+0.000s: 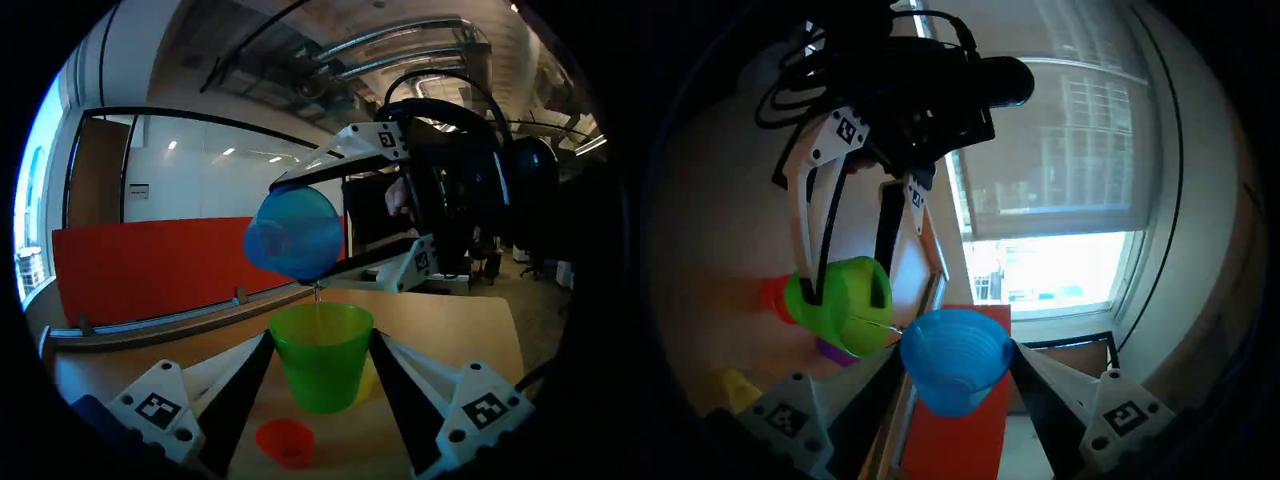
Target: Pour water
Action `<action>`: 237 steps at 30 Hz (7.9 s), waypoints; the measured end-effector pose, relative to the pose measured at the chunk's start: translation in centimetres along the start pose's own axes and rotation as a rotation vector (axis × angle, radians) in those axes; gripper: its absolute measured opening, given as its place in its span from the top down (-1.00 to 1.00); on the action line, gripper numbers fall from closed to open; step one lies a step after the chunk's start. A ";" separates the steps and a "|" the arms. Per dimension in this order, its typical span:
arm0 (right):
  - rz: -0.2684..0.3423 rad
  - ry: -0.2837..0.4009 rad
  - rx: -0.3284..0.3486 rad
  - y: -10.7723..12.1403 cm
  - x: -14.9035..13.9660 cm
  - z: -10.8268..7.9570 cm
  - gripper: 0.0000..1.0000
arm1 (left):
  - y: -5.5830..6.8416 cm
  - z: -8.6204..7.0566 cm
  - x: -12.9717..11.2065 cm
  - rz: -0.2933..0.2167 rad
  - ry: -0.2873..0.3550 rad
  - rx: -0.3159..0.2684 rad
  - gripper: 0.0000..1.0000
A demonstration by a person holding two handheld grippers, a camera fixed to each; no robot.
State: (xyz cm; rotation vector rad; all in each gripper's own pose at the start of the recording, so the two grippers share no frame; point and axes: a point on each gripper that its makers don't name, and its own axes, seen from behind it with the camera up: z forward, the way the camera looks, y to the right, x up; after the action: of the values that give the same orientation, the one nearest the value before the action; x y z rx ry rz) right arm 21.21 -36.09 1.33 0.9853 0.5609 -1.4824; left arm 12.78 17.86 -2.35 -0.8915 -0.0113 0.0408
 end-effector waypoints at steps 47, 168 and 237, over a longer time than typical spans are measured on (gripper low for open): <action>-0.099 -0.005 -0.015 0.2 -0.3 0.3 -0.85 | 0.0 0.0 0.1 0.001 0.006 0.002 -0.71; 0.854 0.092 -0.060 0.0 -2.2 -1.7 -0.85 | -0.2 -0.8 0.4 0.007 0.008 0.021 -0.71; 1.387 0.026 0.091 -10.3 -2.7 -5.8 -0.85 | -1.1 -2.0 -2.5 -0.020 -0.066 0.046 -0.71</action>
State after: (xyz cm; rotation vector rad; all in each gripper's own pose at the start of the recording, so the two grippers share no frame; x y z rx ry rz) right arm 12.56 -28.05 -1.51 1.0822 -0.2225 -0.2426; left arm 10.33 15.49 -2.72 -0.8436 -0.0803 0.0520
